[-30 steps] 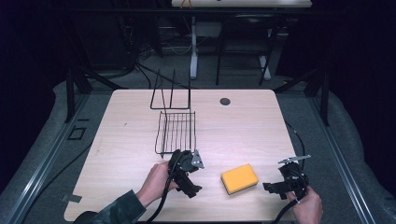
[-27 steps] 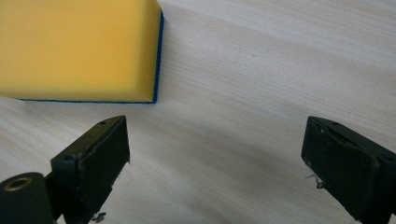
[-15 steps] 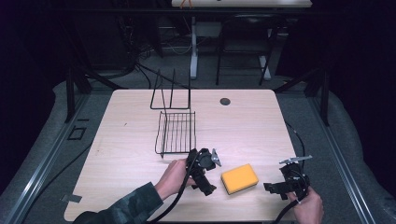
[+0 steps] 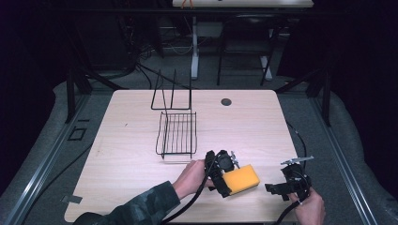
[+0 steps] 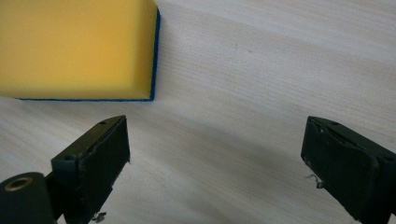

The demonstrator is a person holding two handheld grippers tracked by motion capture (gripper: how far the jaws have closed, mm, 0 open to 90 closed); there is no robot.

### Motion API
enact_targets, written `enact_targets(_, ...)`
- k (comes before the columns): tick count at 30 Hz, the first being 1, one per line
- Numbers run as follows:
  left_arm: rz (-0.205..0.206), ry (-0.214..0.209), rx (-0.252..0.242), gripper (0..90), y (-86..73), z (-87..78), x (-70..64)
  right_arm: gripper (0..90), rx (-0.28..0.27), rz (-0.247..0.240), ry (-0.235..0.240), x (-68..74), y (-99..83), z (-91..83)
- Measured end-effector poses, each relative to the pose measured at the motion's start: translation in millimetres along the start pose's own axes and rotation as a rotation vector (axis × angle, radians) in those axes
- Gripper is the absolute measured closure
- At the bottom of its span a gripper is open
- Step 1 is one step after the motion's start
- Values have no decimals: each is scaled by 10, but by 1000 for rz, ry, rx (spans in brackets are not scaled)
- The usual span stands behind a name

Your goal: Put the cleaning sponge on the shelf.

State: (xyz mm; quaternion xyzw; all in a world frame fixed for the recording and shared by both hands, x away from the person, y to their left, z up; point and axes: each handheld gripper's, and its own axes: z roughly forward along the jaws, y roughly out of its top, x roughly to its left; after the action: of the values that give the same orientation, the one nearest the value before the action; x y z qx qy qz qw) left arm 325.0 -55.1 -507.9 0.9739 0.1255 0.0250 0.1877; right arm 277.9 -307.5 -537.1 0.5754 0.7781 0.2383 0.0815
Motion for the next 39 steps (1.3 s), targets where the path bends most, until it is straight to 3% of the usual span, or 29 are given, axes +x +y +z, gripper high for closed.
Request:
enact_targets(11, 9, -23, 44, 0, 168, 233, -45, 74, 2, -2, 1, -4, -1, 1)
enact_targets(20, 5, -8, 60, 29, 206, 327, -62, 79, 9, -10, 9, 7, 3, 5)
enact_targets(26, 1, -13, 71, 106, 214, 380, -45, 79, 12, -15, 7, 11, 4, 3)
enact_targets(30, 13, -8, 97, 205, 211, 435, -70, 82, 11, -13, 8, 13, 5, 10)
enact_targets(39, -9, -7, 61, 237, 184, 407, -49, 85, 15, -15, 7, 10, 4, 9)
